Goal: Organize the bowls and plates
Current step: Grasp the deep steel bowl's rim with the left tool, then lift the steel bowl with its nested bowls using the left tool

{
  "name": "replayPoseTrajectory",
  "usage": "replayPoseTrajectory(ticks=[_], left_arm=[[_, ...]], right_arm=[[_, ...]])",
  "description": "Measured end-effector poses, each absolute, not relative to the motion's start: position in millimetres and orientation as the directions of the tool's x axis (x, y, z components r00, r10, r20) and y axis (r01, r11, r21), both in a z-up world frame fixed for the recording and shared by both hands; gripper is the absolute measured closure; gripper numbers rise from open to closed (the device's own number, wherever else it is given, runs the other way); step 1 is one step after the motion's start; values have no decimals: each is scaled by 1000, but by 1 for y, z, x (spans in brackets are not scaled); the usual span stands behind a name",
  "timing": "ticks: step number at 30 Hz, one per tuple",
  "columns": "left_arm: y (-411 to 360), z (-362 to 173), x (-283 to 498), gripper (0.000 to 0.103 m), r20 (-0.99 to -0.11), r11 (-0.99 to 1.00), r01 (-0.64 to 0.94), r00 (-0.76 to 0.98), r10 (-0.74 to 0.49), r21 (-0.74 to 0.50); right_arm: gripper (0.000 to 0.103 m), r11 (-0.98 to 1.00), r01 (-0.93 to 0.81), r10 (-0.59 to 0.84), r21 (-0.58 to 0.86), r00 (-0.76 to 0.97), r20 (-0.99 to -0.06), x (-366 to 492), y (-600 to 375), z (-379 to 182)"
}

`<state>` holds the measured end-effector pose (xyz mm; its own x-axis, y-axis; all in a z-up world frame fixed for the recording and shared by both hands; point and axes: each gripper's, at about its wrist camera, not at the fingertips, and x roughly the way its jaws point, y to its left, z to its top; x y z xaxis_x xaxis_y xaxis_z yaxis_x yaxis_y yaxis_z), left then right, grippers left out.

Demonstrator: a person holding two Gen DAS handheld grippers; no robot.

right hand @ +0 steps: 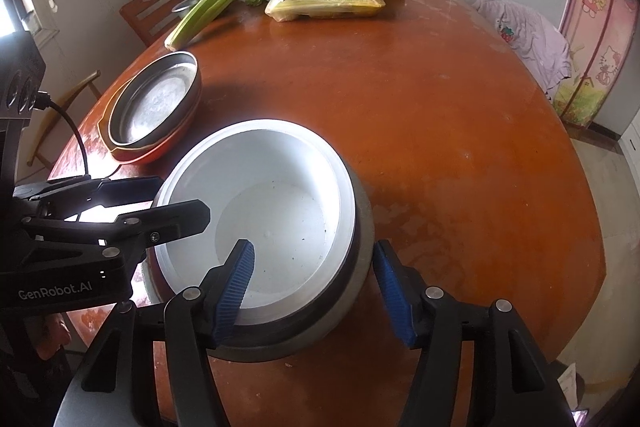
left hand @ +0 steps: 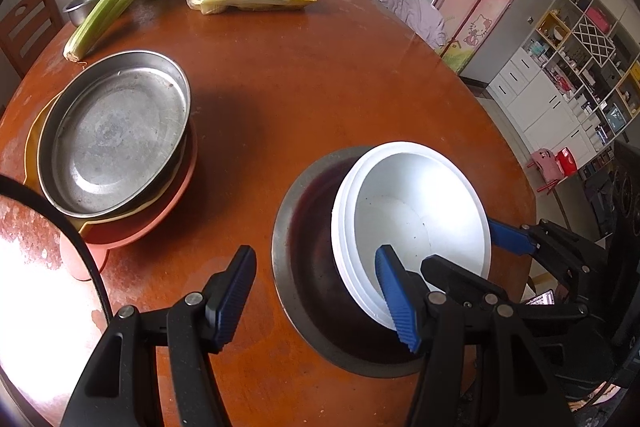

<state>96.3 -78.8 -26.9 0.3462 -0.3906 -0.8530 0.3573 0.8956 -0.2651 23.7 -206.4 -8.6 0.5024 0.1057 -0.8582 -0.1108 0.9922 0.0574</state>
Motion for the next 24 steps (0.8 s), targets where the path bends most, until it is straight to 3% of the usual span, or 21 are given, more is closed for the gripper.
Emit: replayPoseTrajectory(ticks=[20,22,24], left_arm=[[-78,-39,102,39,-872,899,335,303,-385,-281],[-79,-41,102,41,-873,896,337,290,-392,-290],[-82,-42,100,51,-871,890,347,285,-399,-295]], right_arm=[[35,989,-120,138,92,467,-873,30,-201,-22],[37,989,-121,130,82,470,-873,30,-199,-23],[39,989,-126,127,75,475,-871,31,-197,-23]])
